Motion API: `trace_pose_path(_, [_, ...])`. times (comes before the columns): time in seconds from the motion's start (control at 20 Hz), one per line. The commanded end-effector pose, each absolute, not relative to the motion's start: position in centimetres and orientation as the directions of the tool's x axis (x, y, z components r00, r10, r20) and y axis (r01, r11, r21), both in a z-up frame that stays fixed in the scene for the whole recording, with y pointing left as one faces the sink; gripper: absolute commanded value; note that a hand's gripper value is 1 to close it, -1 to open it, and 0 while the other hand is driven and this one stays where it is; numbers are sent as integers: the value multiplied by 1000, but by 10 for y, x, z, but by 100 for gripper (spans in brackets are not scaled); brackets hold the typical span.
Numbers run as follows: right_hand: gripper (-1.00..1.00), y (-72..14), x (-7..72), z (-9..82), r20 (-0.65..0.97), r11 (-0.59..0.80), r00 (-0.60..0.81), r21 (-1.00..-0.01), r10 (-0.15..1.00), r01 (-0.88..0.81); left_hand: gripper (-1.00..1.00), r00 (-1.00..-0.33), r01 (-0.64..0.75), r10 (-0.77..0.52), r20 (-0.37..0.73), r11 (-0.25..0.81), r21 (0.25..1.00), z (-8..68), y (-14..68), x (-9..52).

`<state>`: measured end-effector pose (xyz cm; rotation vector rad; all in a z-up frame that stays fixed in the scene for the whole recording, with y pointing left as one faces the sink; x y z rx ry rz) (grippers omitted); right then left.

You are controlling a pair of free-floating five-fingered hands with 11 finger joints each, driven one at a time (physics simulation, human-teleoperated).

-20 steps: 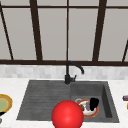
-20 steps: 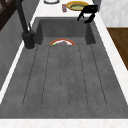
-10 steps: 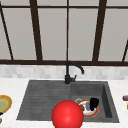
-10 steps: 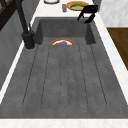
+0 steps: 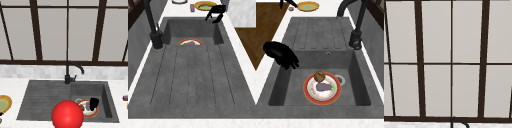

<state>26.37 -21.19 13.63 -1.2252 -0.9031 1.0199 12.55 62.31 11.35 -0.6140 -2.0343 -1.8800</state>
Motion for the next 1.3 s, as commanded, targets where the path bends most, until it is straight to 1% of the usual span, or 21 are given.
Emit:
trace_pose_path(0.0, [0,-212,264,136,8,47,304,-991,953,-123,-100,-843,503,204,497,-26,864,114,623,125])
trace_pose_path(0.25, [0,-212,264,136,8,47,304,-991,953,-123,-100,-839,520,181,513,-8,854,107,608,122])
trace_pose_path(0.45, [0,-212,264,136,8,47,304,-991,953,-123,-100,-855,502,146,498,-13,865,110,607,119])
trace_pose_path(0.5, [0,-212,264,136,8,47,304,-991,953,-123,-100,-842,526,144,519,15,850,104,611,128])
trace_pose_path(0.55, [0,-212,264,136,8,47,304,-991,953,-123,-100,-829,548,144,540,19,836,97,610,133])
trace_pose_path(0.65, [0,-212,264,136,8,47,304,-991,953,-123,-100,-822,555,154,549,-4,832,86,609,128])
trace_pose_path(0.9, [0,-212,264,136,8,47,304,-991,953,-123,-100,-819,565,131,558,23,825,82,617,138])
trace_pose_path(0.95, [0,-212,264,136,8,47,304,-991,953,-123,100,-820,565,132,557,24,825,82,617,139])
trace_pose_path(1.0, [0,-212,264,136,8,47,304,-991,953,-123,100,-844,516,166,510,-7,856,85,618,139])
trace_pose_path(1.1, [0,-212,264,136,8,47,304,-991,953,-123,100,-848,507,180,498,4,862,86,619,145])
trace_pose_path(1.15, [0,-212,264,136,8,47,304,-991,953,-123,100,-842,512,199,501,2,859,93,617,145])
trace_pose_path(1.2, [0,-212,264,136,8,47,304,-991,953,-123,100,-812,561,195,550,-1,828,96,615,145])
trace_pose_path(1.25, [0,-212,264,136,8,47,304,-991,953,-123,100,-800,580,193,568,8,814,98,614,143])
